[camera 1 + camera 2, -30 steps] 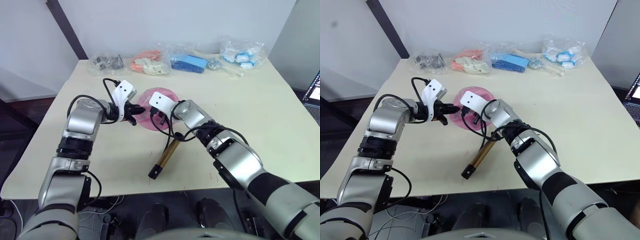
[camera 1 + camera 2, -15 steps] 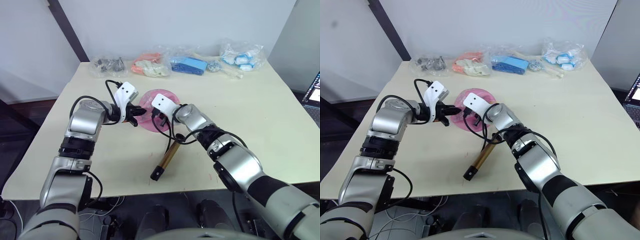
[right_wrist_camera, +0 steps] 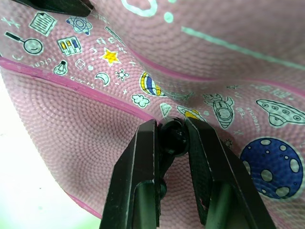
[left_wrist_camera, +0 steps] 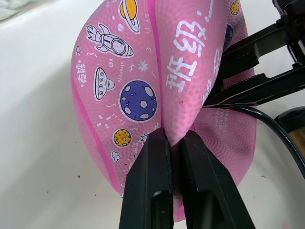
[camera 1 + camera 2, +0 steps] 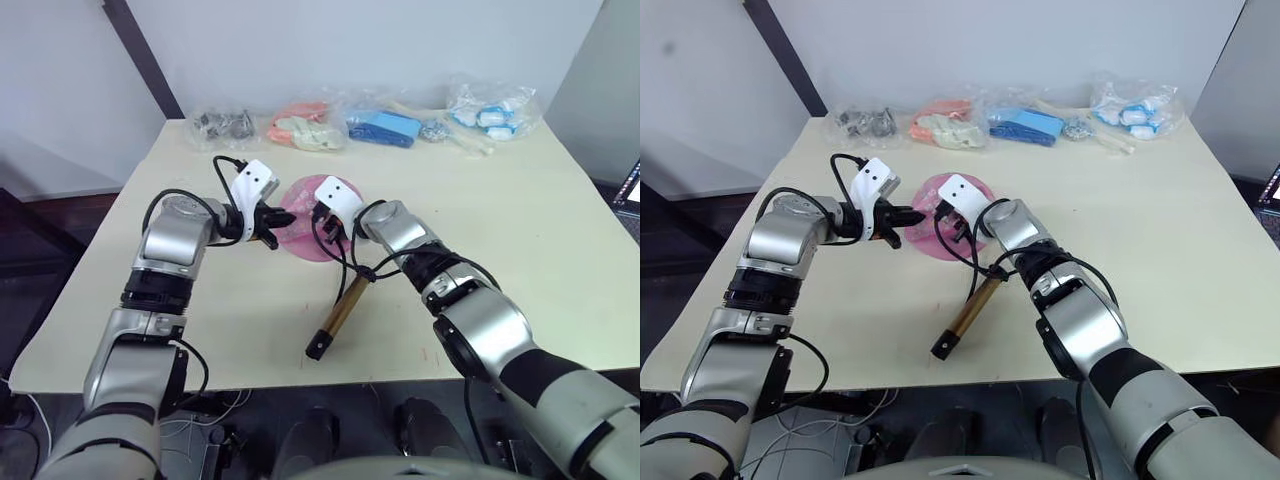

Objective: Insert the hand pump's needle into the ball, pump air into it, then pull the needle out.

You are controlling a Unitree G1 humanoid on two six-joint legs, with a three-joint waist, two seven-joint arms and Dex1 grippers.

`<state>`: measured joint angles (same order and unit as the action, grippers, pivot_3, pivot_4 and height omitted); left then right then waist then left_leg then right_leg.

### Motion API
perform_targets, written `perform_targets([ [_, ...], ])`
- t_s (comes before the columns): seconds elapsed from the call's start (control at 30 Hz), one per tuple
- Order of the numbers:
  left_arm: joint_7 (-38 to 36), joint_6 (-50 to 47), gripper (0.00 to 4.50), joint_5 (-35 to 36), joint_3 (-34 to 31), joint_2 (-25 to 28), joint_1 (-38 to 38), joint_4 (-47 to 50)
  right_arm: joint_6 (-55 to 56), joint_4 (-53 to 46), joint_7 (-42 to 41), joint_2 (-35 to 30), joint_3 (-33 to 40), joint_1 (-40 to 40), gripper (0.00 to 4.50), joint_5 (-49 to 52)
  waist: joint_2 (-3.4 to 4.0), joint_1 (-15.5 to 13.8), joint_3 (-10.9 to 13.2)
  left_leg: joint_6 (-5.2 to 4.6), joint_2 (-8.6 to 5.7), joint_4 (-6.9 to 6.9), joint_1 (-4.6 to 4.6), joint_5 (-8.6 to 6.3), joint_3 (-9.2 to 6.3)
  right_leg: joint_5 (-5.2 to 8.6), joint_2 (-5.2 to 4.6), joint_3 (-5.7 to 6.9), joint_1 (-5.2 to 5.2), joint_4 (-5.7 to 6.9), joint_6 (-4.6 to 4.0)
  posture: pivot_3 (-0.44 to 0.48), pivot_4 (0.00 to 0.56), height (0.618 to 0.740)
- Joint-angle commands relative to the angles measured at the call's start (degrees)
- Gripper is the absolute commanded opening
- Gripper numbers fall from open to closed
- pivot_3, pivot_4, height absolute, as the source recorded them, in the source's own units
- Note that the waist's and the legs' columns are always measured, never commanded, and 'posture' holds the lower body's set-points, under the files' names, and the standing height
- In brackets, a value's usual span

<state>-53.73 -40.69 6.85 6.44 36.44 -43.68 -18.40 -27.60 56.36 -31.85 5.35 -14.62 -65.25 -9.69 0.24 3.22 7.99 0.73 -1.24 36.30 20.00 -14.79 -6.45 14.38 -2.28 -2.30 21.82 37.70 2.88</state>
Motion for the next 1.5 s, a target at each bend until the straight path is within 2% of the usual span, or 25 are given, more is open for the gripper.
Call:
perform_targets([
  [0.03, -0.7, 1.1, 0.00, 0.2, 0.7, -0.7, -1.0, -0.6, -6.7, -1.0, -0.8, -1.2, -0.8, 3.1, 0.31, -0.4, 0.00, -0.2, 0.1, 0.00, -0.04, 0.00, 0.02, 0.00, -0.03, 0.01, -0.04, 0.03, 0.00, 0.00, 0.01, 0.000, 0.150, 0.740],
  [0.23, -0.7, 1.2, 0.00, 0.2, 0.9, -0.7, -1.2, -0.7, -9.1, -5.2, -1.3, -0.9, -1.4, 4.5, 0.31, 0.0, 0.00, -0.6, 0.1, 0.00, -0.09, 0.00, 0.22, 0.00, -0.07, 0.02, -0.08, 0.06, 0.22, 0.00, 0.03, 0.000, 0.150, 0.740],
  [0.33, -0.7, 1.2, 0.00, 0.1, 0.9, -0.8, -1.1, -0.6, -9.8, -6.4, -1.5, -1.0, -1.3, 4.8, 1.88, 0.3, 0.00, -0.8, 0.1, 0.01, -0.10, 0.00, 0.44, 0.01, -0.13, 0.01, -0.09, 0.13, 0.41, 0.00, 0.02, 0.000, 0.150, 0.740],
  [0.37, -0.6, 1.2, 0.00, 0.1, 0.9, -0.8, -1.1, -0.7, -10.1, -7.0, -1.5, -1.0, -1.1, 4.9, 2.09, 0.5, 0.00, -0.8, 0.2, 0.01, -0.11, 0.00, 0.46, 0.01, -0.14, 0.01, -0.09, 0.14, 0.43, 0.00, 0.02, 0.000, 0.150, 0.740],
  [0.4, -0.6, 1.2, 0.00, 0.1, 0.8, -0.8, -1.1, -0.6, -10.5, -7.8, -1.3, -1.1, -0.6, 5.1, 2.50, 0.8, 0.00, -0.8, 0.2, 0.02, -0.11, 0.02, 0.65, 0.02, -0.13, -0.01, -0.10, 0.13, 0.63, 0.05, 0.00, 0.000, 0.150, 0.740],
  [0.5, 0.0, 1.5, 0.00, -0.2, 0.9, -1.0, -1.3, -1.2, -12.4, -12.3, -1.1, -1.9, 1.3, 5.7, 3.95, 2.7, -0.02, -0.8, 0.2, 0.19, -0.14, 0.03, 0.79, 0.13, -0.19, -0.05, -0.13, 0.15, 0.80, 0.16, -0.07, 0.000, 0.150, 0.740],
  [0.6, 0.3, 2.1, 0.00, -0.4, 0.9, -1.0, -1.6, -2.0, -18.5, -24.1, -3.5, -4.9, 1.1, 8.0, 3.95, 4.4, -0.08, -1.1, 0.4, 0.26, -0.15, 0.03, 0.84, 0.19, -0.29, 0.00, -0.13, 0.25, 0.79, 0.15, 0.03, 0.000, 0.150, 0.740],
  [0.77, -0.1, 3.9, 0.00, -0.4, 0.7, -0.7, -1.6, -2.4, -30.2, -45.4, -5.5, -9.5, 0.4, 13.3, 3.95, 7.7, -0.02, -1.2, 0.6, 0.29, -0.33, 0.05, 1.41, 0.21, -0.51, -0.11, -0.35, 0.65, 1.14, 0.09, -0.16, 0.000, 0.150, 0.740],
  [0.83, -0.1, 3.2, 0.81, 0.7, -0.7, -0.9, -2.2, -2.6, -33.9, -52.6, -5.3, -11.2, 0.8, 15.4, 3.98, 9.1, -0.03, -1.3, 0.6, 0.54, -0.43, 0.14, 2.04, 0.38, -0.59, -0.14, -0.43, 0.78, 1.71, 0.21, -0.21, 0.000, 0.150, 0.740],
  [0.9, -0.4, 2.2, 1.70, 2.5, -2.6, -0.8, -2.2, -0.9, -36.2, -59.3, -5.2, -12.6, 2.3, 17.3, 3.98, 11.2, -0.10, -1.0, 0.7, 0.53, -0.45, 0.15, 2.17, 0.38, -0.65, -0.14, -0.46, 0.84, 1.81, 0.23, -0.22, 0.000, 0.150, 0.740],
  [0.93, -1.1, 1.2, 1.95, 3.7, -3.6, -0.4, -1.8, 0.3, -36.9, -61.9, -5.3, -13.3, 2.9, 18.1, 3.98, 12.1, -0.22, -0.8, 0.9, 0.53, -0.45, 0.16, 2.17, 0.38, -0.65, -0.14, -0.46, 0.84, 1.82, 0.25, -0.22, 0.000, 0.150, 0.740],
  [1.0, -2.0, -0.8, 2.78, 5.7, -5.2, 0.6, -1.2, 2.4, -37.5, -66.1, -5.6, -14.7, 3.9, 19.3, 3.98, 13.9, -0.33, -0.7, 1.2, 0.53, -0.44, 0.16, 2.24, 0.39, -0.67, -0.14, -0.45, 0.85, 1.89, 0.25, -0.22, 0.000, 0.150, 0.740],
  [1.13, -2.6, -4.2, 2.78, 8.8, -8.2, 2.9, 0.9, 7.0, -37.8, -72.8, -5.6, -17.2, 6.2, 22.4, 3.98, 17.5, -0.51, -0.5, 1.4, 0.72, -0.43, 0.16, 2.58, 0.49, -0.66, -0.15, -0.45, 0.85, 2.23, 0.21, -0.23, 0.000, 0.150, 0.740],
  [1.23, -3.3, -6.6, 2.78, 12.3, -11.6, 4.9, 3.0, 11.0, -32.7, -78.7, -6.7, -18.1, 10.1, 27.6, 3.98, 21.7, -0.62, -0.7, 1.5, 0.77, -0.41, 0.17, 2.85, 0.52, -0.65, -0.15, -0.47, 0.79, 2.49, 0.18, -0.24, 0.000, 0.150, 0.740],
  [1.37, -4.6, -9.7, 2.78, 16.6, -15.6, 8.6, 6.8, 15.8, -30.3, -85.8, -10.7, -23.2, 15.3, 33.9, 3.98, 27.8, -0.73, -0.7, 1.8, 0.77, -0.38, 0.15, 2.93, 0.52, -0.64, -0.12, -0.53, 0.74, 2.54, 0.07, -0.24, 0.000, 0.150, 0.740],
  [1.43, -5.2, -10.2, 2.81, 18.6, -17.5, 9.9, 9.1, 17.3, -29.1, -88.5, -12.0, -26.2, 17.9, 36.5, 4.49, 30.1, -0.77, -0.7, 1.8, 0.75, -0.40, 0.16, 2.92, 0.51, -0.59, -0.12, -0.56, 0.72, 2.54, 0.06, -0.23, 0.000, 0.150, 0.740],
  [1.5, -5.5, -10.8, 2.81, 20.2, -19.2, 11.0, 11.4, 18.5, -28.9, -90.9, -13.2, -28.9, 20.5, 39.0, 4.49, 32.7, -0.78, -0.7, 1.9, 0.74, -0.39, 0.16, 2.88, 0.50, -0.53, -0.12, -0.55, 0.73, 2.53, 0.11, -0.23, 0.000, 0.150, 0.740],
])
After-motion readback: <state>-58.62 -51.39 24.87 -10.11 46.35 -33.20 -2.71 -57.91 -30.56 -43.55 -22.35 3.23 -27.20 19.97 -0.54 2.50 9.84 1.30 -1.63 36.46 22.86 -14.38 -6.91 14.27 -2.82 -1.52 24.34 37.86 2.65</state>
